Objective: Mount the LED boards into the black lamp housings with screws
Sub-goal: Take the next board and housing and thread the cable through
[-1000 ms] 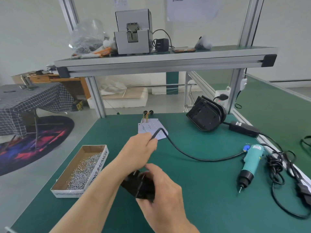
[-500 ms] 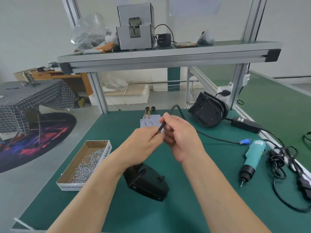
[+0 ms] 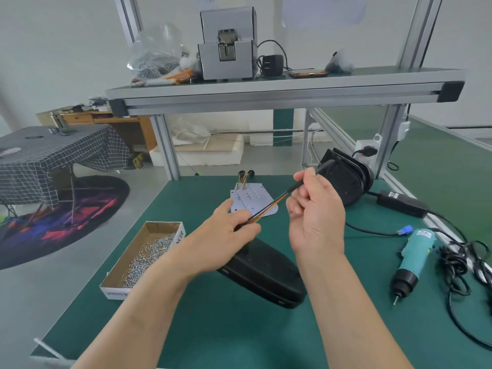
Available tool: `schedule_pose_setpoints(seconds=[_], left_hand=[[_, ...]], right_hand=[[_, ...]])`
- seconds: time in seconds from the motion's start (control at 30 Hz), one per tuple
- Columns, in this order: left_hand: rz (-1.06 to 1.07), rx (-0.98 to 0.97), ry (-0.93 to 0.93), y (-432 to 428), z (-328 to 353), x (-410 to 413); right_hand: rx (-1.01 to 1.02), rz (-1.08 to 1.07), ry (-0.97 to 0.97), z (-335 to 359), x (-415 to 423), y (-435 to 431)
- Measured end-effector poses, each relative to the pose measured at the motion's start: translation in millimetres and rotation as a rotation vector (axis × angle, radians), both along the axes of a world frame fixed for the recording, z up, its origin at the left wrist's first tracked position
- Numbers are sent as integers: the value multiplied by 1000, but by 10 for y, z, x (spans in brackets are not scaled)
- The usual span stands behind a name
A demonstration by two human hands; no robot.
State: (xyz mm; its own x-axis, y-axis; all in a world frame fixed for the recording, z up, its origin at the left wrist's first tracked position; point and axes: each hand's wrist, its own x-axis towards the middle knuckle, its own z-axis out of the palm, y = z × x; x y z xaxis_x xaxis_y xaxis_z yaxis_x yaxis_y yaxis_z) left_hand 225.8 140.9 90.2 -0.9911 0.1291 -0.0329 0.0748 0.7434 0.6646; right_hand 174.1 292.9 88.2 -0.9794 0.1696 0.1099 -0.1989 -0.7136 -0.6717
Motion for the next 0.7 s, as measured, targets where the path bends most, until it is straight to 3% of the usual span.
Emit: schedule_pose_setpoints(seconds=[0.13,0.2,0.27,0.33,0.4,0.47,0.53,0.57,0.7], left_hand=[[151,3,107,-3,-71,-19],[237,-34,174,23,-62,-31],[307,-112,208,53,-43,-32],[356,-209,225,78,-33,-39],[360,-291,239,126,-26,-46],[336,-369,263,184,-31,-45],[307,-405,282,214,-24,-34],[306,-401,279,212,-7,-29],[270,-270,206,79,50,6]], right_hand=[[95,2,-23,-89,6,44],[270,8,-60,-68,41,142],[779,-44,-82,-6,113,337],[1426,-320,10,44,236,503],[1587,-557,331,171,430,456],[1733,-308,567,230,484,257],[1985,63,554,142,422,92],[2043,134,549,101,374,65],[1889,183,514,15,203,123]])
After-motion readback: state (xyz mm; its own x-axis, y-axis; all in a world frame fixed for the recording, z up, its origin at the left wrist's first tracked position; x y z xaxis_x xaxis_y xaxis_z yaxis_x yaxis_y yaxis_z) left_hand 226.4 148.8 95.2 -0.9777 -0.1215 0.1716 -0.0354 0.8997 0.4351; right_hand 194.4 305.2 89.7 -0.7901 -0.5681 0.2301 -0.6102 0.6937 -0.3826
